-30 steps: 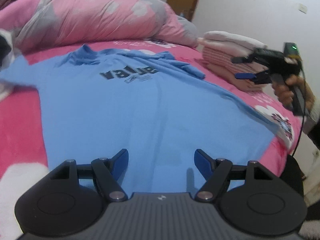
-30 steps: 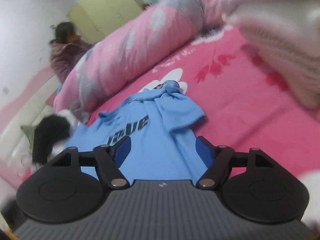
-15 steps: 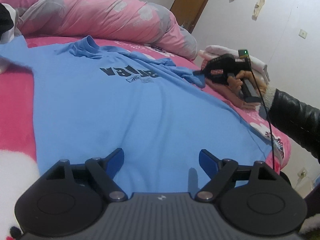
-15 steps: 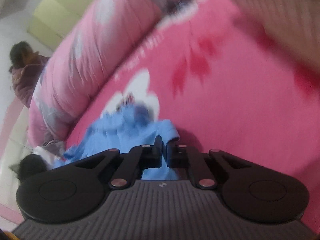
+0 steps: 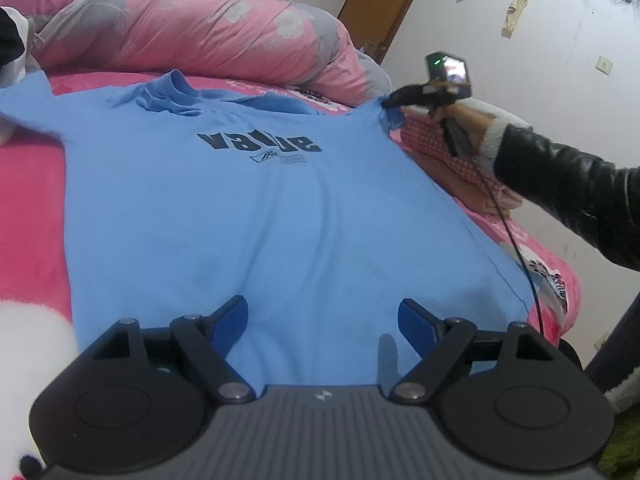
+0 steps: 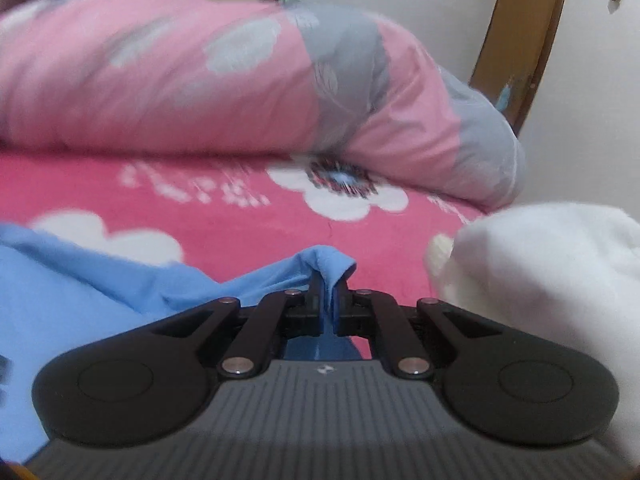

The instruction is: Fold clothes

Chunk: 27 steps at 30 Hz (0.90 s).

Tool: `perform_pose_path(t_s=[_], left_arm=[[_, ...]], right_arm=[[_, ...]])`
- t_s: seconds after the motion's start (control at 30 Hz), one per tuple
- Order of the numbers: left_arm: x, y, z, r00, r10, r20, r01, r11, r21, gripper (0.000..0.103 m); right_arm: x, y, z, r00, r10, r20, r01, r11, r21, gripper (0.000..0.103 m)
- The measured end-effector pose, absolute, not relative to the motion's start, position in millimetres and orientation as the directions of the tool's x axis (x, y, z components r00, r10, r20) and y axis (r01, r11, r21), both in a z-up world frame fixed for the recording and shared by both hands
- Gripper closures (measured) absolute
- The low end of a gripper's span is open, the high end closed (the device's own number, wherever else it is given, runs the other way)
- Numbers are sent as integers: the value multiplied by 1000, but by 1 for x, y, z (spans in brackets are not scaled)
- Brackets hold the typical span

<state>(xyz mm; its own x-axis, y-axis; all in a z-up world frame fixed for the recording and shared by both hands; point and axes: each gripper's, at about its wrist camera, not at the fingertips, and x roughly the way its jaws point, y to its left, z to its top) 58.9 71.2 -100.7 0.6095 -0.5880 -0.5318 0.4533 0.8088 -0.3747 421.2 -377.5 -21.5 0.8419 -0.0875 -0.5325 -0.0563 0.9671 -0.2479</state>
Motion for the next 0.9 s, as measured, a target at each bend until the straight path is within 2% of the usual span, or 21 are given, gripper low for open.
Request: perform_pose_path(t_s=[0.17,0.23,0.33,0.37,0.57,0.63,0.77,0.9], left_arm=[[59,71,-99,609,-585,-536,453,811,-370,20],[59,70,-99,609,-583,-538,453,812,-366,19],[59,70,-99,612,-579,-539,455,815,-359,19],[59,69,-99,613,-578,-539,455,816,-357,19],[58,64,-98,621,-560,-549,452,828,-333,19],[58,63,-96,623,-552,-554,447,833,-326,19],[57,63,-92,630,-537,-560,421,843,-335,19],[50,65,-85,641,-511,-573,404,859,-314,20]], right_arm=[[450,-379,-76,779,-185,-599,-13,950,-311,99],[445,-381,-80,771,-210,-601,3,945,-327,96],[431,-384,-76,777,-231,-586,22,940,-341,75],[421,-386,-67,791,-214,-573,20,946,-325,62],[325,-393,-5,839,-7,-544,-115,975,-189,49],[282,-399,13,838,103,-536,-174,981,-83,49],[207,-419,5,767,280,-578,-200,959,199,49],[156,-426,-40,689,301,-660,-144,948,283,55]])
